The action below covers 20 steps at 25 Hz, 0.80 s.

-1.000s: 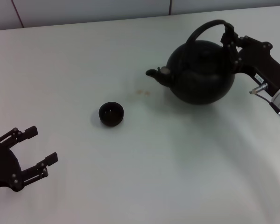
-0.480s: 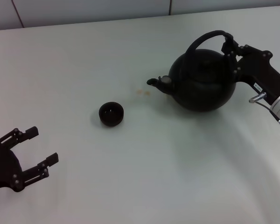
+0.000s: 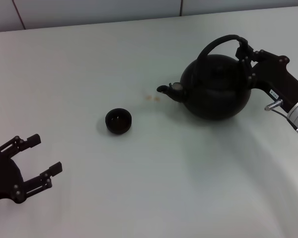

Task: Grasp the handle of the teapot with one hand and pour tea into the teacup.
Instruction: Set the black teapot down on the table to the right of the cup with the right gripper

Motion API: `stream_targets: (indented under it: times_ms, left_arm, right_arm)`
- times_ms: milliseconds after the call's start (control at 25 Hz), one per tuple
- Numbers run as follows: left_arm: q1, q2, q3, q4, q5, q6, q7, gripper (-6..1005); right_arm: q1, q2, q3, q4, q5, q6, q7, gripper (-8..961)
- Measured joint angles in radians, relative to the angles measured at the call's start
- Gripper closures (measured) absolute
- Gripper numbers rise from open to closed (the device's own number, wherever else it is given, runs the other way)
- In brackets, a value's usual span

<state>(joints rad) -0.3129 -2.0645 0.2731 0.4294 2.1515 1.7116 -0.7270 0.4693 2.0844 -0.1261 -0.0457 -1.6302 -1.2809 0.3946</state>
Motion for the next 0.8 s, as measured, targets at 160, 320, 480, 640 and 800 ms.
stream_targets:
  times_ms: [160,320,480,640,800]
  left_arm:
    - [0.0,0.0,0.0,0.0,-0.001,0.0,-0.002,194]
    - [0.0,0.0,-0.002,0.0,-0.002,0.001,-0.005,194]
    - [0.0,0.0,-0.005,0.0,-0.002,0.003,-0.006,194]
    - [-0.001,0.0,-0.006,0.0,-0.003,0.003,-0.006,194]
    - [-0.002,-0.001,-0.006,0.0,-0.003,0.002,-0.006,194]
  right_arm:
    - [0.0,0.0,-0.001,0.004,-0.001,0.002,-0.002,817]
    - [0.004,-0.002,-0.003,0.008,-0.002,0.026,-0.002,777]
    - [0.002,-0.002,0.004,0.01,-0.002,0.021,-0.002,702]
    - [-0.008,-0.002,0.005,0.01,-0.002,-0.01,-0.002,627]
    - [-0.023,-0.001,0.005,0.011,-0.002,-0.035,-0.002,496]
